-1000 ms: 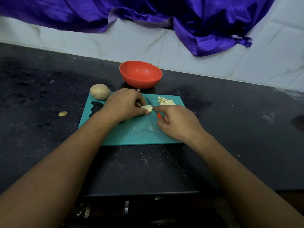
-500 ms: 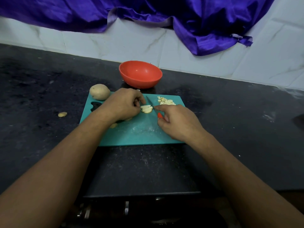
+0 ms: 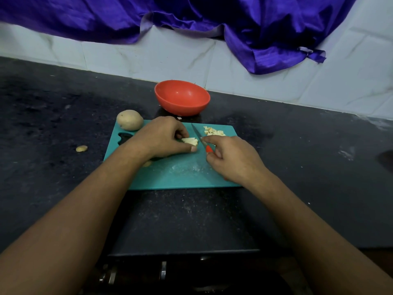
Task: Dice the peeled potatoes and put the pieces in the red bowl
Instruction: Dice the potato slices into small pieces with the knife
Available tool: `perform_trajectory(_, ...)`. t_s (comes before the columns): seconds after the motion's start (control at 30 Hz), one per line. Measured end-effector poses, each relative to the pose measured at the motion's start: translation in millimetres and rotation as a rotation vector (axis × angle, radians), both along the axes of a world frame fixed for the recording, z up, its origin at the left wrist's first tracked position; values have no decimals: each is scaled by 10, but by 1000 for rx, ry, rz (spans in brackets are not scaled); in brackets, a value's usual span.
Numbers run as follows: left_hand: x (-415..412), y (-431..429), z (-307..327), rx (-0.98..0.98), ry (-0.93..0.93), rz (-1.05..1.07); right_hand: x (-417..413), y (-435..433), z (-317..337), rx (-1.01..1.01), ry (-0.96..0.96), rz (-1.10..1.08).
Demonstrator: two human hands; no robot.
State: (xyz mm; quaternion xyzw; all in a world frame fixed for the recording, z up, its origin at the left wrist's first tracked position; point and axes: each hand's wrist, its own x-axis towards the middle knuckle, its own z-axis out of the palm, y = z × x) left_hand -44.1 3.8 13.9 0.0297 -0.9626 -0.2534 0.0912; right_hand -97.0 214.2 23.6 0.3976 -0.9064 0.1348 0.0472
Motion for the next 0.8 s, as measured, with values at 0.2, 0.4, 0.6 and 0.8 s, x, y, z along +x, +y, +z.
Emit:
perform_trajectory(0.2,-44,56,-53,-22,54,85,-28,19,-22,-35,-16,1)
perform_trajectory(0.4,-73,87,-92,-41,95,127,-17,7,-1,-51,-15,-6)
perform_trajectory(0.6,-84,82,-110,-17,112,146,51,-68,13,-22,33,-11)
perform_trajectory(0.8,-110,59,-129,1,105,150,55,-145,98,5,89,-8)
